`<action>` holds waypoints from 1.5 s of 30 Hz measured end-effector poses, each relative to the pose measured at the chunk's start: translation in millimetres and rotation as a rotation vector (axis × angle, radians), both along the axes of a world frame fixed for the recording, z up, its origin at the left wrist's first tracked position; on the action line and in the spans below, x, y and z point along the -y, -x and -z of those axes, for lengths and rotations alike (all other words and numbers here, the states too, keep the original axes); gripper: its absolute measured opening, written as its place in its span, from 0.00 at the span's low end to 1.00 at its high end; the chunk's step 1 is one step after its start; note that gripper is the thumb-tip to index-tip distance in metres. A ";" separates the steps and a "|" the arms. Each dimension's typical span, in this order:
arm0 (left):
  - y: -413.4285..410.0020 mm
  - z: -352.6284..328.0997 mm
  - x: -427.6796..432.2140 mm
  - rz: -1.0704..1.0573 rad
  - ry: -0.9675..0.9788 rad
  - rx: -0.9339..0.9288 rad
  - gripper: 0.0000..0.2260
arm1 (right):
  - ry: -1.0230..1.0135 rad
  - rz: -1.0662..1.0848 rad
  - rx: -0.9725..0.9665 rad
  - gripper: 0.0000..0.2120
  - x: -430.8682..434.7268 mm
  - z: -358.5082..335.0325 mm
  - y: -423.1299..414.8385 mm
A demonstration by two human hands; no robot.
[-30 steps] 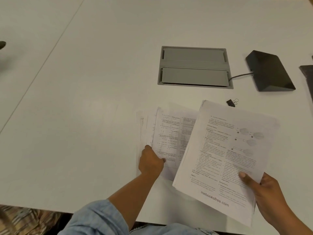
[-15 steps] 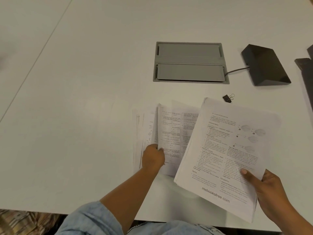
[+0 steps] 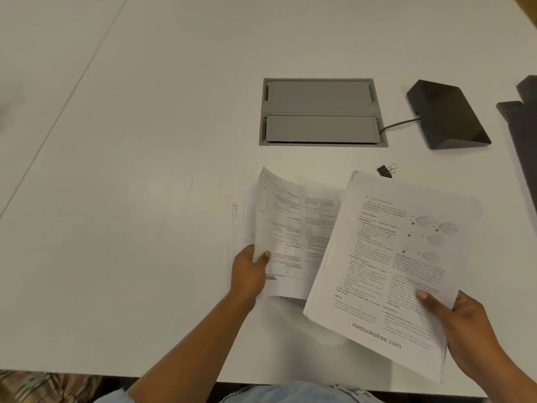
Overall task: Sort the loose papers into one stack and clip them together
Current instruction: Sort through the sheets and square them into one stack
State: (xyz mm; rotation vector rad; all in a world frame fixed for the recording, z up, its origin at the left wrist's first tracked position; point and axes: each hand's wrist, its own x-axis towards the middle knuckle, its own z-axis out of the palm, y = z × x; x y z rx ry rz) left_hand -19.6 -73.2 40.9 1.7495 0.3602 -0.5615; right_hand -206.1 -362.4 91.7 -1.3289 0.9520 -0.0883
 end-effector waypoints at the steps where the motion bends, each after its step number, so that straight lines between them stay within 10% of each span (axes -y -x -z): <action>1: -1.6 -7.5 -5.0 -0.021 -0.005 0.018 0.07 | -0.002 0.001 0.002 0.17 1.9 -1.1 1.0; 19: 4.5 -135.0 -35.9 0.018 0.152 0.072 0.09 | -0.105 -0.192 0.005 0.16 -38.0 -23.0 -39.6; 31: 9.3 -124.2 -18.3 0.193 -0.095 0.136 0.10 | -0.146 -0.157 0.140 0.18 -56.9 -43.3 -66.1; 37: -0.6 -125.4 -8.1 0.245 0.319 -0.225 0.13 | -0.131 -0.216 0.041 0.13 -57.6 -49.3 -63.8; 45: 11.0 -109.2 7.8 0.162 0.274 -0.121 0.14 | -0.203 -0.250 0.023 0.13 -52.6 -52.5 -62.4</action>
